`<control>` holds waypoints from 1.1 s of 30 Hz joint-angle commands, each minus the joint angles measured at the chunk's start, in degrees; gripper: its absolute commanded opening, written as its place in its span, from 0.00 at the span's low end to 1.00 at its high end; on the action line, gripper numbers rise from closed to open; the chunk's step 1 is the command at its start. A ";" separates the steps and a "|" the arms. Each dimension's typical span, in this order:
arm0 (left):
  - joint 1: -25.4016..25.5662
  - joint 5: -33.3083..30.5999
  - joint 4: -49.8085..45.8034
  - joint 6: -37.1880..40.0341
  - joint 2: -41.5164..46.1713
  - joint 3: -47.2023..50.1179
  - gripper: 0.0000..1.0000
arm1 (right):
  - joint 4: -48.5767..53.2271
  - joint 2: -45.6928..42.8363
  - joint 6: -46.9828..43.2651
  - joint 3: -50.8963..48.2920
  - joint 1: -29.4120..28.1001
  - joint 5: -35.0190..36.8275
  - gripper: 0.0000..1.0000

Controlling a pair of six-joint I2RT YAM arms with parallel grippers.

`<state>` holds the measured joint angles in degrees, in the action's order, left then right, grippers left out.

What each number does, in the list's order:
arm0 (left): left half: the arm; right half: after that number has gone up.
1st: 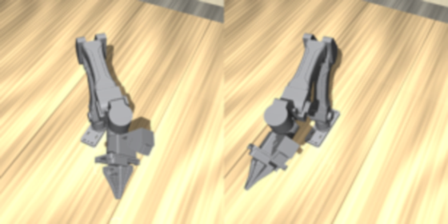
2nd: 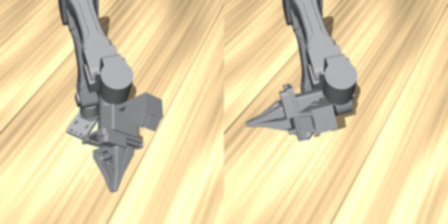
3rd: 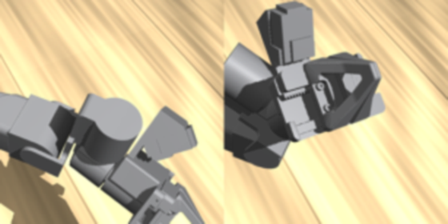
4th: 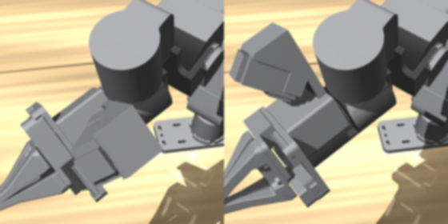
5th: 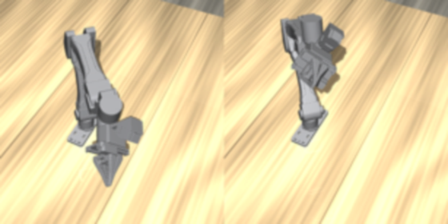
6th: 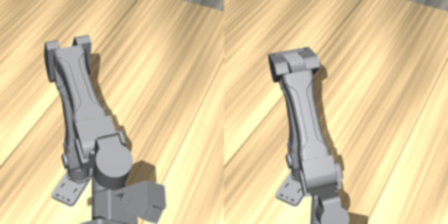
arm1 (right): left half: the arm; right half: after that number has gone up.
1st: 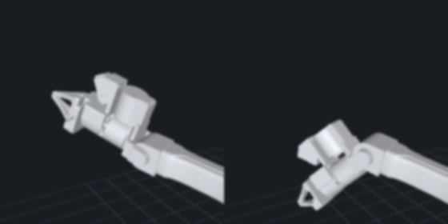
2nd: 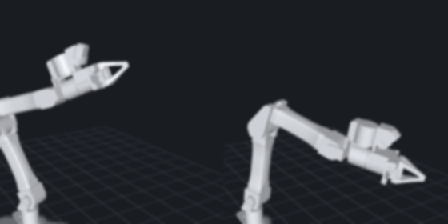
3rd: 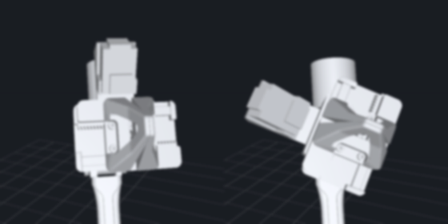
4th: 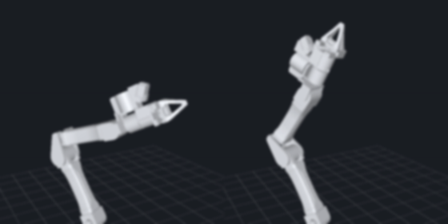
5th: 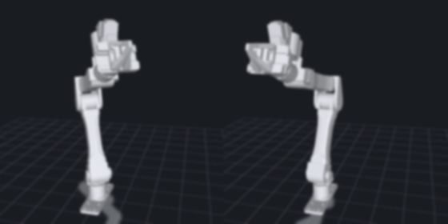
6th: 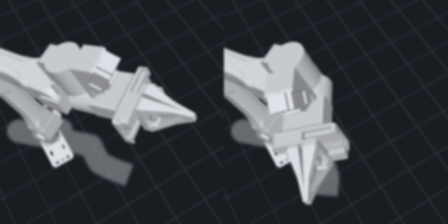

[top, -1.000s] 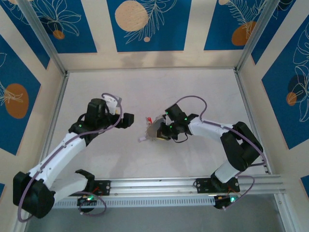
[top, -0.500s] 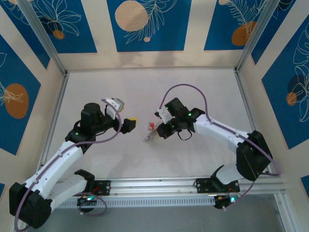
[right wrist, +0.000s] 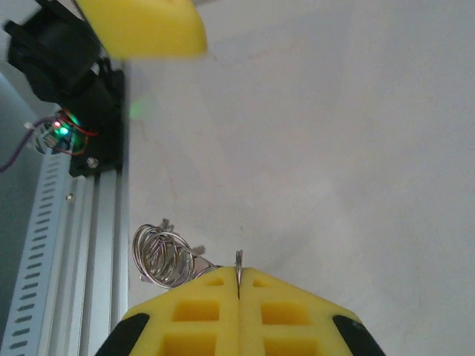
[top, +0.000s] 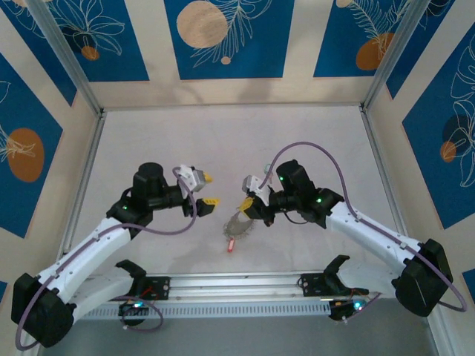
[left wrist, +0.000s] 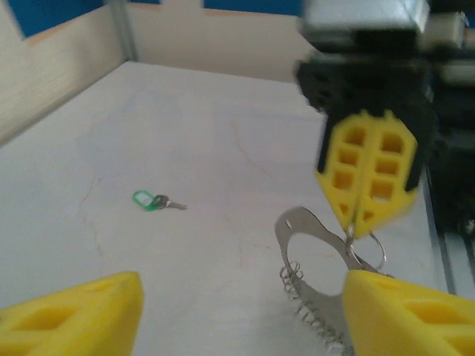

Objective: Put the keys on the keyring

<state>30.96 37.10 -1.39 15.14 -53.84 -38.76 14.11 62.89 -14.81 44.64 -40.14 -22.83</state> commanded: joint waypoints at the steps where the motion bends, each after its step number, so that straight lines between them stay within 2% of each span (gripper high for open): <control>1: 1.75 6.37 -0.93 9.01 0.07 0.36 0.59 | -6.27 -0.69 -4.74 0.18 0.15 -7.33 0.00; 7: 3.12 5.52 -1.06 10.87 -0.32 0.73 0.45 | -6.43 0.32 -8.74 1.48 -1.69 -6.99 0.00; 16: 4.54 8.81 -3.99 13.25 -1.86 0.95 0.45 | -7.25 2.52 -11.96 3.47 -4.26 -2.51 0.00; 21: 5.03 6.87 -4.99 13.52 -2.58 0.64 0.44 | -8.84 2.55 -12.01 3.36 -5.16 -1.92 0.00; 28: 5.25 6.62 -6.05 14.13 -4.39 -0.48 0.31 | -12.45 4.03 -12.28 3.48 -6.52 0.12 0.00; 31: 5.25 6.45 -7.75 14.66 -5.32 -1.84 0.22 | -11.58 5.25 -13.21 4.54 -7.11 1.21 0.00; 33: 5.34 6.02 -7.26 14.70 -5.32 -1.69 0.19 | -11.35 5.70 -13.81 4.79 -7.58 2.07 0.00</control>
<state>35.55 42.85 -7.29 28.36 -58.98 -38.83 5.54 68.42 -26.68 46.63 -46.61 -20.82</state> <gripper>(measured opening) 0.204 0.066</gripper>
